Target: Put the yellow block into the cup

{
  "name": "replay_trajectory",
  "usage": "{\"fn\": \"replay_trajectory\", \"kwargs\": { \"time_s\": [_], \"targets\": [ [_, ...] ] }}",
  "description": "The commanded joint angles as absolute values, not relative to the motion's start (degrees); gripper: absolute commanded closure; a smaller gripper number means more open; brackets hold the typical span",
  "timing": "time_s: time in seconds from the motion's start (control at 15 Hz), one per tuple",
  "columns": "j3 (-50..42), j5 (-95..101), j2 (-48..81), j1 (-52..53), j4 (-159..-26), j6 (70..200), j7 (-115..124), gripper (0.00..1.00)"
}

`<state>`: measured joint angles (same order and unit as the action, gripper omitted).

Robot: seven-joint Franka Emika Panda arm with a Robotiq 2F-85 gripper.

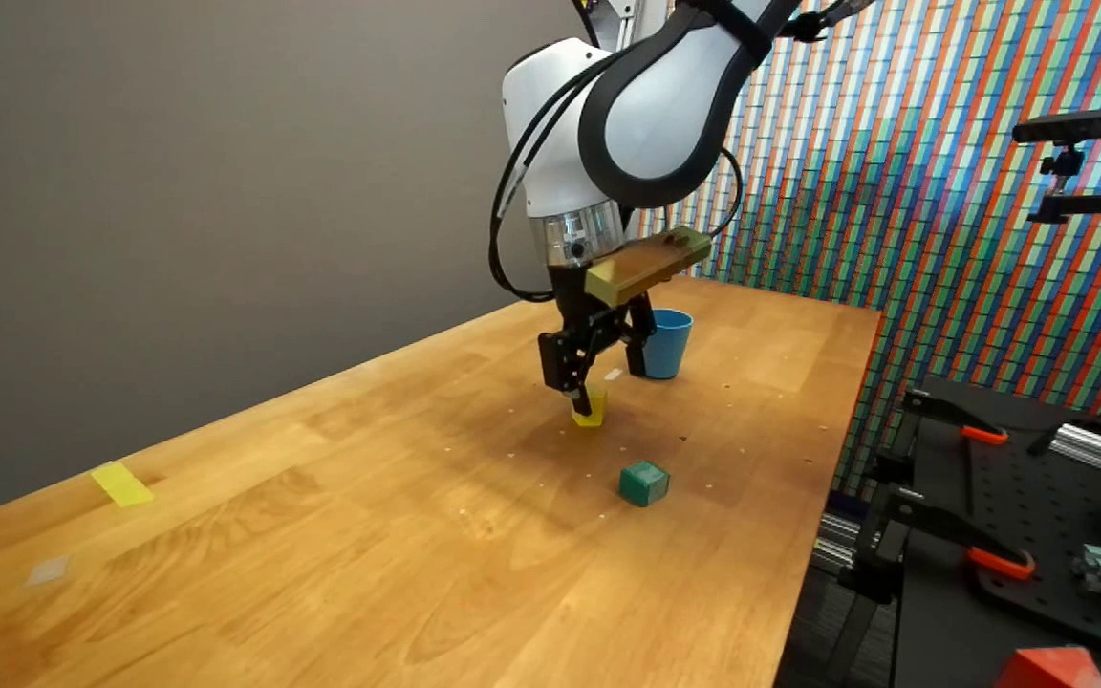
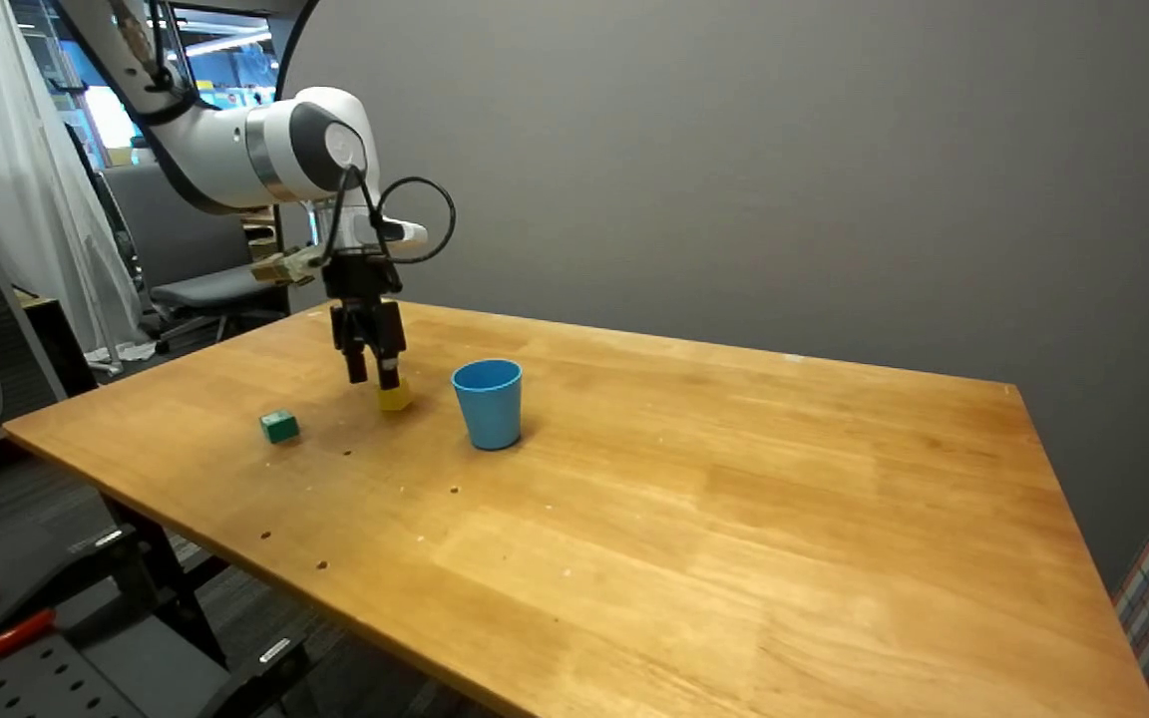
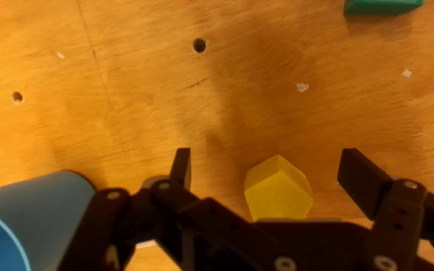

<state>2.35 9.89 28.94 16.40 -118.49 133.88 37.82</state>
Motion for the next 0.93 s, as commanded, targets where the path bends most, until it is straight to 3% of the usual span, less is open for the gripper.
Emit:
{"fn": "replay_trajectory", "kwargs": {
  "time_s": [0.0,0.07,0.13,0.2,0.6,0.67,0.87],
  "targets": [
    [0.49,10.26,32.32,17.62,-115.64,136.19,39.48,0.0],
    [0.17,10.39,33.05,17.79,-115.09,136.33,39.5,0.0],
    [-0.14,10.56,33.78,17.97,-114.48,136.5,39.41,0.25],
    [-0.54,10.93,34.35,18.32,-113.98,136.55,39.52,0.26],
    [-0.91,9.73,34.83,18.57,-112.31,134.65,39.08,0.73],
    [-1.19,9.72,33.7,18.37,-112.57,133.82,39.32,0.78],
    [-4.01,11.0,28.97,18.38,-114.0,133.4,42.39,0.78]
  ]
}}
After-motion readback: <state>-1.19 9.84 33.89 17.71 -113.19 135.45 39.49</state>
